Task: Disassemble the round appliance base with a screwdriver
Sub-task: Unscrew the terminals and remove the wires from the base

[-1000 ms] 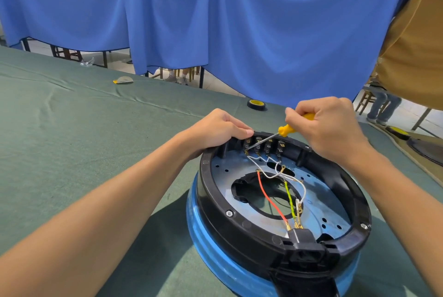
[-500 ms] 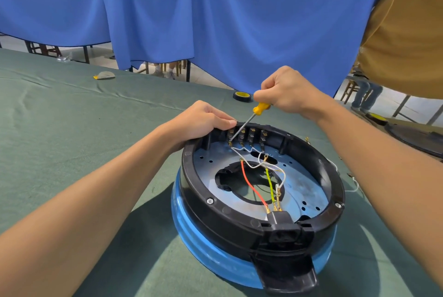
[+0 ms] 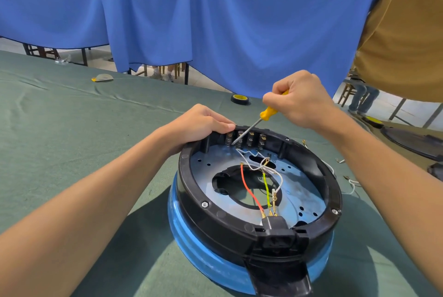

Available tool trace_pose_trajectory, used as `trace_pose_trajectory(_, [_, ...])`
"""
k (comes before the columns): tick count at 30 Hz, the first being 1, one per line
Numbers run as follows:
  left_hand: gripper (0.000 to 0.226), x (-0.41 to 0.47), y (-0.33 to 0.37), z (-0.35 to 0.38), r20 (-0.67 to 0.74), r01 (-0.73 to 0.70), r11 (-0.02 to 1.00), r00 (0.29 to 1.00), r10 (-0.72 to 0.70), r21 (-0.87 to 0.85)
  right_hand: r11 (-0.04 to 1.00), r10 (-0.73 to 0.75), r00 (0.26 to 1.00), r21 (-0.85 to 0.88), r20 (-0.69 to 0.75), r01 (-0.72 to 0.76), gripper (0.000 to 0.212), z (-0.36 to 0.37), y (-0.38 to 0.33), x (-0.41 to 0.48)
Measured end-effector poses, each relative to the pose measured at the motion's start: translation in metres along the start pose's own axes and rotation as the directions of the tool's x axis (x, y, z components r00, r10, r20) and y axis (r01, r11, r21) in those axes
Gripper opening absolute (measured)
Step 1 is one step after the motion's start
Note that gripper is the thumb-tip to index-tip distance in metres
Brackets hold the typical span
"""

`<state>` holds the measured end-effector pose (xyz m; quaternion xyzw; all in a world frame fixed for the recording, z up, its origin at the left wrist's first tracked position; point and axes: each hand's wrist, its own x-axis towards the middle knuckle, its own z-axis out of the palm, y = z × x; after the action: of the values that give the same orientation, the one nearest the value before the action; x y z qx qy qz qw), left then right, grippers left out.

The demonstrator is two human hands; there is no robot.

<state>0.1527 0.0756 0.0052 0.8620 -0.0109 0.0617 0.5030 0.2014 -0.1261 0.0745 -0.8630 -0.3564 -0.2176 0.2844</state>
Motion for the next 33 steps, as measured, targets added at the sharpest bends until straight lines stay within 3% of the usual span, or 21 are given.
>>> trace_pose_trajectory(9, [0.008, -0.002, 0.001, 0.001, 0.004, -0.006, 1.0, 1.0, 0.006, -0.014, 0.989, -0.109, 0.994, -0.095, 0.026, 0.111, 0.033, -0.004, 0.002, -0.027])
trace_pose_trajectory(17, [0.007, -0.003, 0.002, 0.001, -0.006, -0.003, 1.0, 1.0, 0.003, -0.013, 0.978, -0.084, 0.996, -0.196, -0.015, 0.079, 0.037, -0.028, 0.006, -0.038])
trace_pose_trajectory(21, [0.009, -0.003, 0.004, 0.001, -0.02, -0.002, 1.0, 1.0, 0.002, 0.002, 0.997, -0.032, 0.99, -0.074, -0.135, 0.022, 0.036, -0.028, 0.007, -0.048])
trace_pose_trajectory(25, [0.011, -0.003, 0.005, 0.0, -0.071, 0.005, 1.0, 0.997, -0.004, 0.021, 0.979, 0.162, 0.945, 0.17, -0.285, -0.116, 0.044, -0.014, 0.015, -0.067])
trace_pose_trajectory(29, [0.017, -0.003, 0.006, -0.001, -0.162, 0.032, 0.999, 0.986, -0.032, 0.002, 0.875, 0.401, 0.873, 0.397, -0.278, -0.275, 0.046, 0.003, 0.021, -0.086])
trace_pose_trajectory(33, [0.022, -0.003, 0.007, -0.001, -0.181, 0.064, 0.998, 0.982, -0.059, 0.017, 0.805, 0.506, 0.811, 0.498, -0.295, -0.321, 0.042, 0.005, 0.018, -0.092])
